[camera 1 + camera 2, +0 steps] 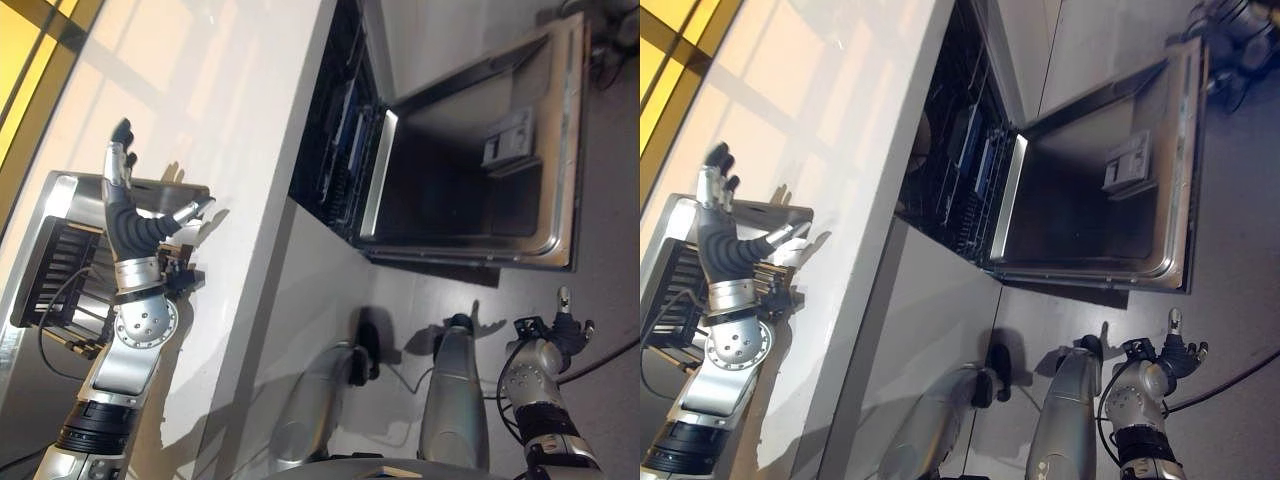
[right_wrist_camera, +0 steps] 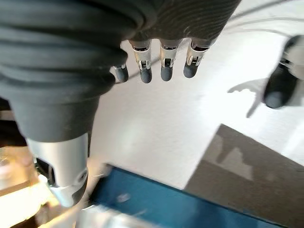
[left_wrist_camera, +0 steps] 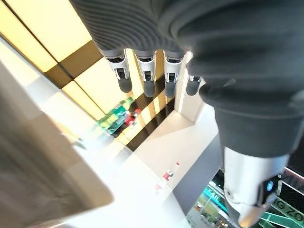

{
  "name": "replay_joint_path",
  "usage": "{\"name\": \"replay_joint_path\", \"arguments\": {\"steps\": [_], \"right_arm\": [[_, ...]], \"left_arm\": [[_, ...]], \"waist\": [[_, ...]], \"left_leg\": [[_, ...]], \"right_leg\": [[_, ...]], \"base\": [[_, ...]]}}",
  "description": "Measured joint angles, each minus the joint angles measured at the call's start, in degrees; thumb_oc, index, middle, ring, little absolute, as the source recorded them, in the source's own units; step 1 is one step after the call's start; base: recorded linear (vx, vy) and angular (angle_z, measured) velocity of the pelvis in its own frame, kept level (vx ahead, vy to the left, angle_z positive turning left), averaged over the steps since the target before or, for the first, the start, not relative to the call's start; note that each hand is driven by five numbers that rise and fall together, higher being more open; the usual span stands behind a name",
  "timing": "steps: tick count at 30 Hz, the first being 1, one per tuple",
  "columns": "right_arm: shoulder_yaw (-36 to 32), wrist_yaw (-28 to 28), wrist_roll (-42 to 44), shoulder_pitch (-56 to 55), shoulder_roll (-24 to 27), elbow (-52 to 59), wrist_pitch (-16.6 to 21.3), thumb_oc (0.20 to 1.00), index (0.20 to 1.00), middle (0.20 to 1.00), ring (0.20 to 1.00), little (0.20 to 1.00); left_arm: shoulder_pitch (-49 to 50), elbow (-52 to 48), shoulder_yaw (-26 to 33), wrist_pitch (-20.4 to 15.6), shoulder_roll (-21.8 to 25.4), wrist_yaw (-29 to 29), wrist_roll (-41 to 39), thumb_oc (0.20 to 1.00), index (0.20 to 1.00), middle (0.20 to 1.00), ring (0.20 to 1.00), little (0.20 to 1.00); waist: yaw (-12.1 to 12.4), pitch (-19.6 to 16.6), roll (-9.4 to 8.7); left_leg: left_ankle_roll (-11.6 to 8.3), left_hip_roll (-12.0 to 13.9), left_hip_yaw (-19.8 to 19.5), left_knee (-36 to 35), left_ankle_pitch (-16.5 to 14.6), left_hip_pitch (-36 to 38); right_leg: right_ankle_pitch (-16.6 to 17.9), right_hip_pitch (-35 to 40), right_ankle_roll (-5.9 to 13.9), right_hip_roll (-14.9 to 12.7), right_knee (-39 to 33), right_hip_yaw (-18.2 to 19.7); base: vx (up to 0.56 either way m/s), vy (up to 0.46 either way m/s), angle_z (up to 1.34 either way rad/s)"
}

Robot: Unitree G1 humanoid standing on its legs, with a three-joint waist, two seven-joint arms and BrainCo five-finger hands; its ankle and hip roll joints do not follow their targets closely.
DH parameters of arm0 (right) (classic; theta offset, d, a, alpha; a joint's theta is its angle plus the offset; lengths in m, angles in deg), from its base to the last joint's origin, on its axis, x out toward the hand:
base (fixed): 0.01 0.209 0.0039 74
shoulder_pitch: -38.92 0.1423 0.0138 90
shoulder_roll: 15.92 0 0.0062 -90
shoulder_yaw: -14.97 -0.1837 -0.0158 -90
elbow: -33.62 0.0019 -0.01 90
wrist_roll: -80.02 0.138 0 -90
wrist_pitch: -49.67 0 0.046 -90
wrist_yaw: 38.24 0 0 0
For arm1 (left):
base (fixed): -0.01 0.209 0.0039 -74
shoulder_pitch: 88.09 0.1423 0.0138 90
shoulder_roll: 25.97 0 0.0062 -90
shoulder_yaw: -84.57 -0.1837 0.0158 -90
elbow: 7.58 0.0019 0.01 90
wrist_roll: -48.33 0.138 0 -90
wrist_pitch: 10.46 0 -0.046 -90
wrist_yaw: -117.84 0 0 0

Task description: Pick up plates and place into dishwasher.

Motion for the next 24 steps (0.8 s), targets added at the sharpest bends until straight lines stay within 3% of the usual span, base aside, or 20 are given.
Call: {"name": "replay_joint_path", "arguments": {"steps": [7,11,20,24], "right_arm": [[1.12,3.86,0.12,9.33,2.47,0.05,3.30,1.000,1.000,1.000,1.000,1.000],[0.99,8.60,5.68,12.67,3.85,-1.83,4.32,1.000,1.000,1.000,1.000,1.000],[0.49,17.06,7.95,15.02,6.23,-4.74,4.59,1.000,1.000,1.000,1.000,1.000],[0.42,24.57,8.93,15.02,7.76,-6.35,1.44,1.000,1.000,1.000,1.000,1.000]], "left_arm": [[-1.18,-2.46,1.07,-0.75,0.30,1.03,-0.04,1.000,1.000,1.000,1.000,1.000],[-1.24,-2.67,1.73,-0.82,1.08,2.12,-0.11,1.000,1.000,1.000,1.000,1.000],[-1.72,-2.93,2.15,-0.87,2.24,3.15,-1.61,1.000,1.000,1.000,1.000,1.000],[-1.87,-2.91,2.38,-1.07,3.79,3.26,-2.40,1.000,1.000,1.000,1.000,1.000]], "waist": [[0.20,-0.39,0.54],[0.27,-0.91,1.25],[1.37,-2.46,3.31],[1.26,-2.59,3.48]], "left_leg": [[-0.79,-0.10,0.50,3.42,-0.85,-4.75],[-0.97,0.16,1.14,5.45,-1.48,-7.17],[-1.22,-0.07,2.06,8.85,-2.23,-11.99],[-1.28,-0.06,2.54,9.95,-2.30,-13.44]], "right_leg": [[-1.78,-5.92,-0.82,-0.05,5.34,1.17],[-2.41,-8.58,-0.86,-0.08,7.47,1.59],[-3.26,-14.35,-1.05,-0.27,11.42,2.95],[-3.10,-15.92,-1.03,-0.19,12.32,3.61]], "base": [[0.02,-0.004,0.01],[-0.03,-0.010,0.00],[0.04,-0.006,-0.01],[0.00,-0.025,-0.03]]}}
